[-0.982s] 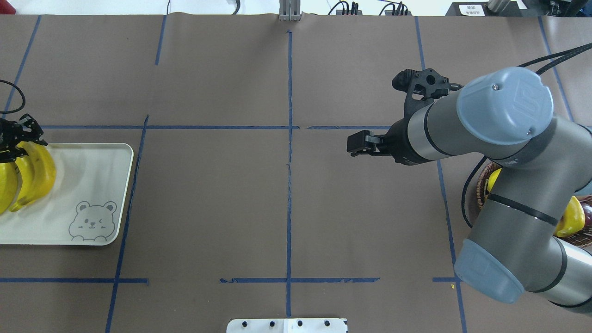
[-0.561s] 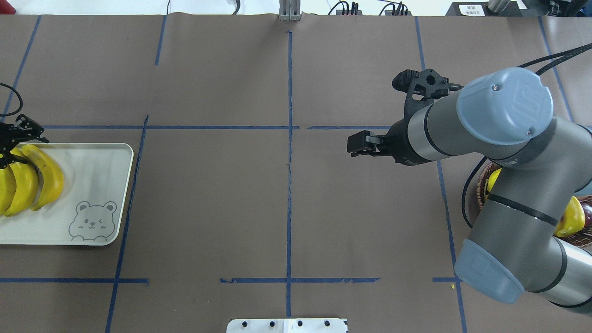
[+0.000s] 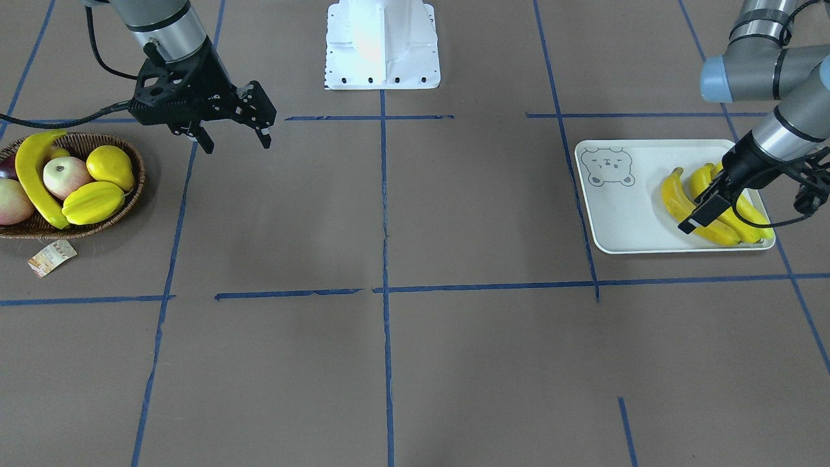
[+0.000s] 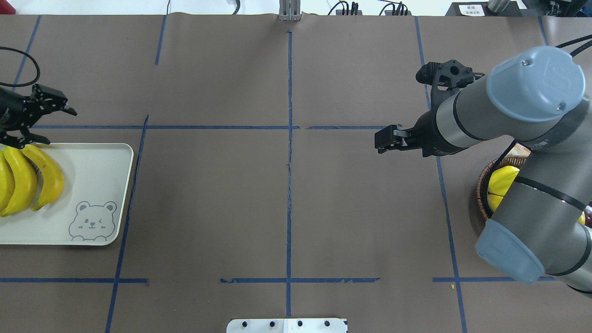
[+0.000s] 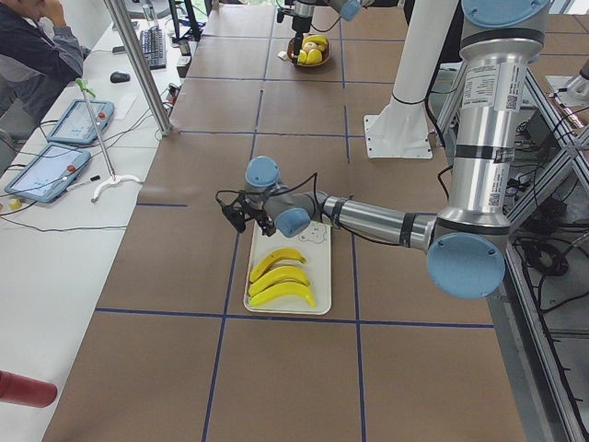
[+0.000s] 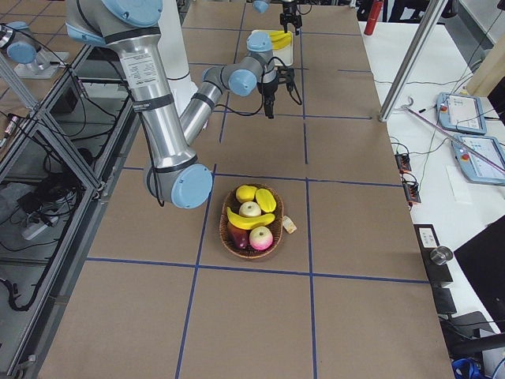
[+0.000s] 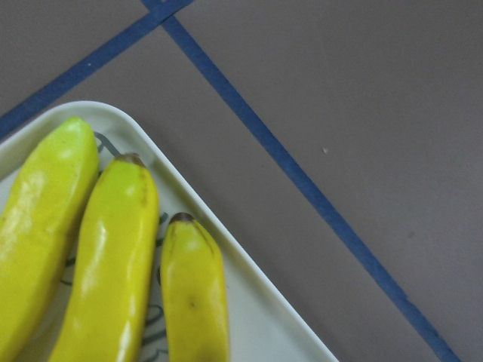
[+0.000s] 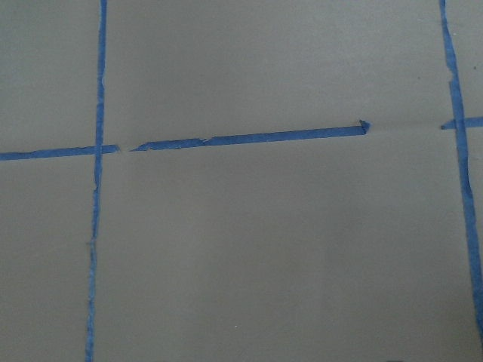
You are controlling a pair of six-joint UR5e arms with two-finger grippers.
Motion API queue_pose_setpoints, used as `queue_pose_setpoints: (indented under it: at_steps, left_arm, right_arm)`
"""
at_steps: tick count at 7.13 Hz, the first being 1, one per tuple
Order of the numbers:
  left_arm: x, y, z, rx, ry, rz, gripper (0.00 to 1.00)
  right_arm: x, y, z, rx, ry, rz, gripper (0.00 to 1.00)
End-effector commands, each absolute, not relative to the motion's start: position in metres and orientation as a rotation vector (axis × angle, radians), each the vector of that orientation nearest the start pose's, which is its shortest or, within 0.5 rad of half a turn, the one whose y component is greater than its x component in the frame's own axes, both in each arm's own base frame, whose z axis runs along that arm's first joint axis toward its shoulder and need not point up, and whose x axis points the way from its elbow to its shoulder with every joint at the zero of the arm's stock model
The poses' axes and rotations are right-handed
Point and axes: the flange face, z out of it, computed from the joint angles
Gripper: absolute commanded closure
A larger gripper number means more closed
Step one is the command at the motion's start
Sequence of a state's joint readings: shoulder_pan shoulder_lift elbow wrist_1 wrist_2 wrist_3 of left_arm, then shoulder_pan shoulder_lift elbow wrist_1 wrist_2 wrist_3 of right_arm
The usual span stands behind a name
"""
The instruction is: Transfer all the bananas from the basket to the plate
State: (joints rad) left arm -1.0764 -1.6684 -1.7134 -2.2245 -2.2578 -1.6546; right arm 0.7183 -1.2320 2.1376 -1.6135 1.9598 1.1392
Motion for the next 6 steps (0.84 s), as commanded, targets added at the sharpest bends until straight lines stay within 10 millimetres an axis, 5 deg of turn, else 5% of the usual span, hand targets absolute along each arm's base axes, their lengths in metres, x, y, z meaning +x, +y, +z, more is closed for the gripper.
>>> queue_pose_setpoints:
  at_steps: [1,4,6]
  left_arm:
    - [0.203,-0.521,0.371,-0.072,1.22,-0.666,0.0]
    - [0.242,-0.523,0.312,-0.15,1.298,-0.694,0.0]
    - [0.3,-0.525,0.261,0.005,1.382,-0.658,0.0]
  right_arm:
    - [-0.306,-0.419,0.252,0.164,-0.893,0.074,0.01]
    - [-0.305,-0.421,0.253,0.171,-0.891,0.067,0.01]
    - [-0.303,-0.421,0.254,0.171,-0.89,0.068,0.01]
